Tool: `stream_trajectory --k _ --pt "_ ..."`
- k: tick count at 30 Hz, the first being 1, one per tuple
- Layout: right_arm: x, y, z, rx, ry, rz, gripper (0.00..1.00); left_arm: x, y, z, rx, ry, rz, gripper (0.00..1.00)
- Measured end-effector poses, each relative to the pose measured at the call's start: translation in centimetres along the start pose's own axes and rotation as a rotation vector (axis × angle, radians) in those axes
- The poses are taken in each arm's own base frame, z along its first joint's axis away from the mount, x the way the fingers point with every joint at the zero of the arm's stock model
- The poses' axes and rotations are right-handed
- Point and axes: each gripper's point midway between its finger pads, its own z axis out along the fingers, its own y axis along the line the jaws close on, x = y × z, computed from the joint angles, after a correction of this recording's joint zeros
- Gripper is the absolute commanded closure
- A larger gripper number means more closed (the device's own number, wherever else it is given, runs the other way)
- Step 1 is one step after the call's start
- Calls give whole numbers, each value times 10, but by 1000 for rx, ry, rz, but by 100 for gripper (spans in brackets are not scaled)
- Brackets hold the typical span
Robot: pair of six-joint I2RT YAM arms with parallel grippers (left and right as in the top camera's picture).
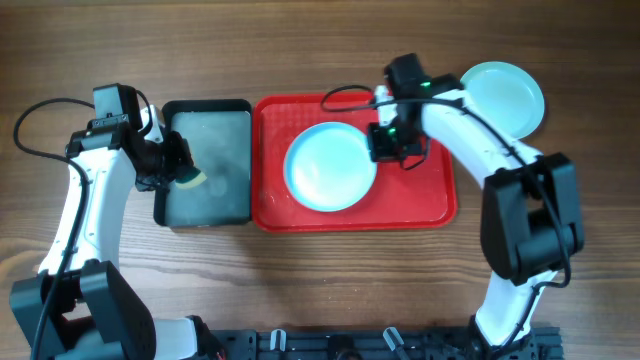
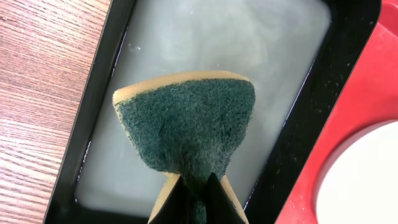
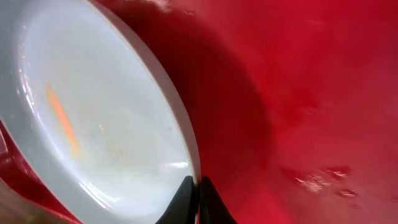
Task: Clean dirty plates on tray and stack at the side
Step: 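Release the plate and move right gripper to the last teal plate, then slide the last teal plate left across the red tray with right gripper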
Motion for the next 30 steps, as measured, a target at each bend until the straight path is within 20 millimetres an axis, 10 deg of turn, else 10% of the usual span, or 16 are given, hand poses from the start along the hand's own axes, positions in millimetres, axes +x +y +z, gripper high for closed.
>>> stream_trajectory --k 7,30 --pt "7 57 17 17 -28 -132 96 0 0 0 0 -1 0 96" --pt "-18 50 17 144 -153 -171 96 0 0 0 0 -1 0 96"
